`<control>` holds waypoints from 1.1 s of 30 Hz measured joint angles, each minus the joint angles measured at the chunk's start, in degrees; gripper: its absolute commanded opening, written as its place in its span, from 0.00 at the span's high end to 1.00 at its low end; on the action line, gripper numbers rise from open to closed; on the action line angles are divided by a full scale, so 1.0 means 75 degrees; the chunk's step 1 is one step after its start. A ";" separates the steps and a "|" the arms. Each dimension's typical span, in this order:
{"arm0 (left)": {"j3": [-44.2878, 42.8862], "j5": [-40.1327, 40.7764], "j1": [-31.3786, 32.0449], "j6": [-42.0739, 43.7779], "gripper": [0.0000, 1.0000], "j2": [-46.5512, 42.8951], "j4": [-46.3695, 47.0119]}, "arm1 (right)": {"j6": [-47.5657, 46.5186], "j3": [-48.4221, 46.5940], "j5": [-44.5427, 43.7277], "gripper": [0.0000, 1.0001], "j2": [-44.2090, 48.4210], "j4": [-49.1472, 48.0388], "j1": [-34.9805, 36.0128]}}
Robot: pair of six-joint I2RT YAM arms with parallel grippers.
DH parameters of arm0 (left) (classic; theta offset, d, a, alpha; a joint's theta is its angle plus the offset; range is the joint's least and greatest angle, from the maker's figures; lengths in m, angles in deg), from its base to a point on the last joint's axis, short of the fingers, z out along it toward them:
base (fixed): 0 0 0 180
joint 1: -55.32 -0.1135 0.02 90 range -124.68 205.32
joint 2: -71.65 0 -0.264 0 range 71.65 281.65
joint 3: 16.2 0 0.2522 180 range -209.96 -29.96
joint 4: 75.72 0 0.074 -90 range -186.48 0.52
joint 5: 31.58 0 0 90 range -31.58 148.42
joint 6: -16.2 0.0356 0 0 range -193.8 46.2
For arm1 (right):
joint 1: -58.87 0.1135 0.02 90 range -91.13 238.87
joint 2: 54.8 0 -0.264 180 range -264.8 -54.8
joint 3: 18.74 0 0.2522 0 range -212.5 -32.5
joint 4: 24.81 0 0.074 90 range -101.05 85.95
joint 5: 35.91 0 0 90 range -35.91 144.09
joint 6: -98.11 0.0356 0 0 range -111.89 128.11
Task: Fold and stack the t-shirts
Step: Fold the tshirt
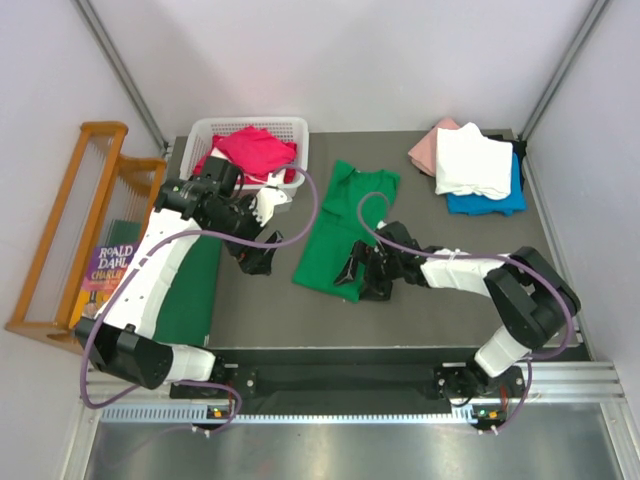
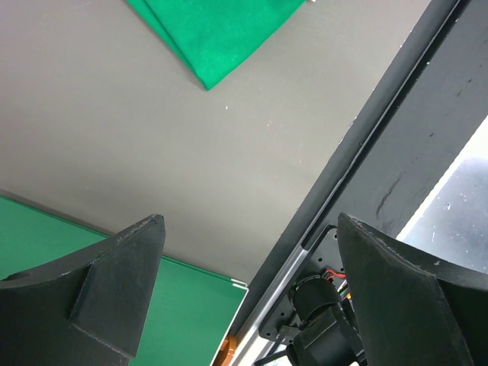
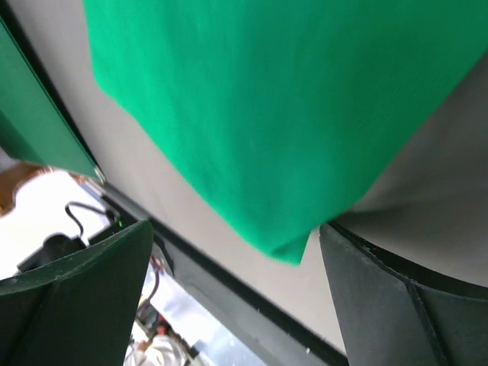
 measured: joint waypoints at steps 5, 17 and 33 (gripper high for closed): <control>0.0006 0.0035 -0.0006 0.0023 0.01 -0.0009 0.0003 | 0.0455 0.0481 -0.0117 0.12 0.0425 -0.0015 0.0536; 0.0134 0.0087 -0.0015 0.0029 0.01 -0.0122 0.0006 | 0.0711 0.0536 -0.0329 0.21 0.0434 0.0029 0.0673; 0.0309 0.0143 -0.0105 0.0085 0.01 -0.0309 0.0003 | 0.0571 0.0379 -0.0458 0.62 0.0044 -0.0239 0.0254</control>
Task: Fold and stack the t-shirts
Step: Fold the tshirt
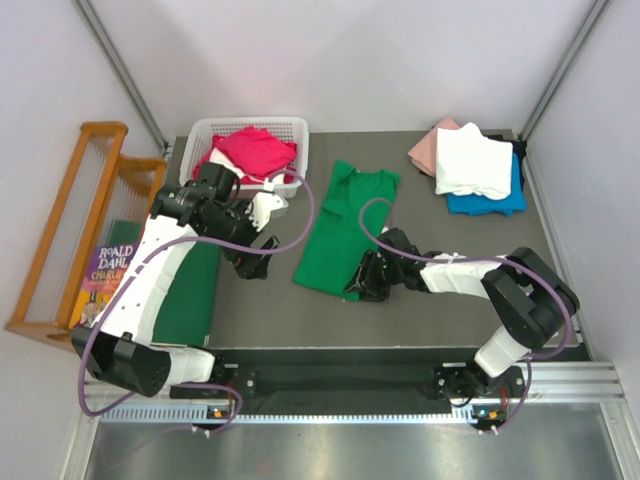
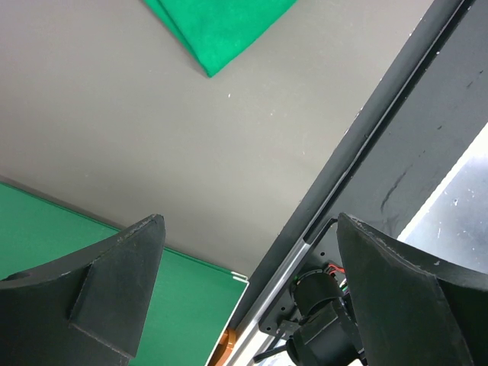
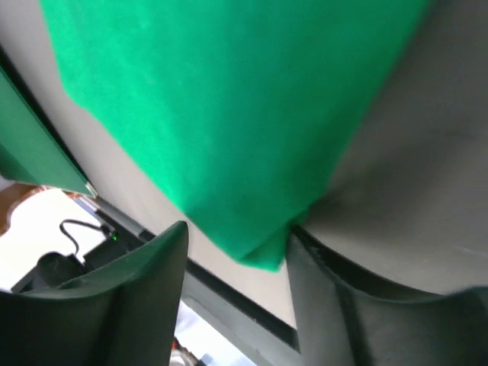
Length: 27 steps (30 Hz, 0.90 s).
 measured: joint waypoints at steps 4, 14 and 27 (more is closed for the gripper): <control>0.0020 0.0006 -0.0003 0.0003 0.01 0.0000 0.0000 | -0.0035 0.0111 -0.0160 0.84 0.0000 0.0061 -0.0114; 0.0020 0.0009 -0.0052 0.0029 0.01 -0.0003 0.0000 | -0.0061 0.0213 -0.0233 1.00 0.0003 0.0026 -0.0137; 0.0020 -0.0009 -0.0052 0.0067 0.01 0.0000 0.0000 | -0.0181 0.1405 -0.0373 0.98 0.1649 0.0851 -0.0157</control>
